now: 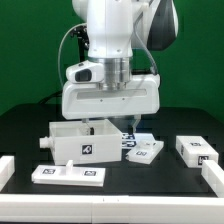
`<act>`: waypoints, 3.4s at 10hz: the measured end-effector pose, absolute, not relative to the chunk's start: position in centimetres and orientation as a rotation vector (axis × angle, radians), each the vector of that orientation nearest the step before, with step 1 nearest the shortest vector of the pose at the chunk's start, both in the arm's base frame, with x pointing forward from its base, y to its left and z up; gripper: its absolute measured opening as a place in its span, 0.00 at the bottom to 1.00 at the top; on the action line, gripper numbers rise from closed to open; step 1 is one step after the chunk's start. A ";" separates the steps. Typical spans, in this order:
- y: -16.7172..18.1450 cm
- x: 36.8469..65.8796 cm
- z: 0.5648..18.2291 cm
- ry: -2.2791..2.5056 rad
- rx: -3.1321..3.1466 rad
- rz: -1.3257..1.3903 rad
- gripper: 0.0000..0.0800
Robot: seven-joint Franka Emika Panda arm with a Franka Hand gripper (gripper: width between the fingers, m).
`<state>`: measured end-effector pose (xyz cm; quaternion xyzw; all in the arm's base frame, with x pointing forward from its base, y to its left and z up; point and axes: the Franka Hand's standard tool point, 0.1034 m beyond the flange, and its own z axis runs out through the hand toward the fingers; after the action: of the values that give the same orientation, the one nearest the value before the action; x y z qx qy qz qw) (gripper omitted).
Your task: Assemble cabinet
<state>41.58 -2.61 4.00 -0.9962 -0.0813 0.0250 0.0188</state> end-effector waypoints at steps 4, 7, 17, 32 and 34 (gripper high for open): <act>-2.6 41.6 4.0 -0.253 -3.093 0.079 0.25; -4.0 41.9 4.2 -0.207 -3.103 0.070 0.11; -2.2 47.1 8.3 0.712 -2.989 0.171 0.11; 0.4 62.1 8.5 1.939 -2.375 0.231 0.11; 0.5 61.8 8.3 1.932 -2.383 0.232 0.11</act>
Offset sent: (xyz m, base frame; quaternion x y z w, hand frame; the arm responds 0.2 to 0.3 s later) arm 0.0000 0.0000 0.0000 0.0000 0.0000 0.0000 1.0000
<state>61.83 0.46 8.29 -0.7742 0.6276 0.0755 0.0323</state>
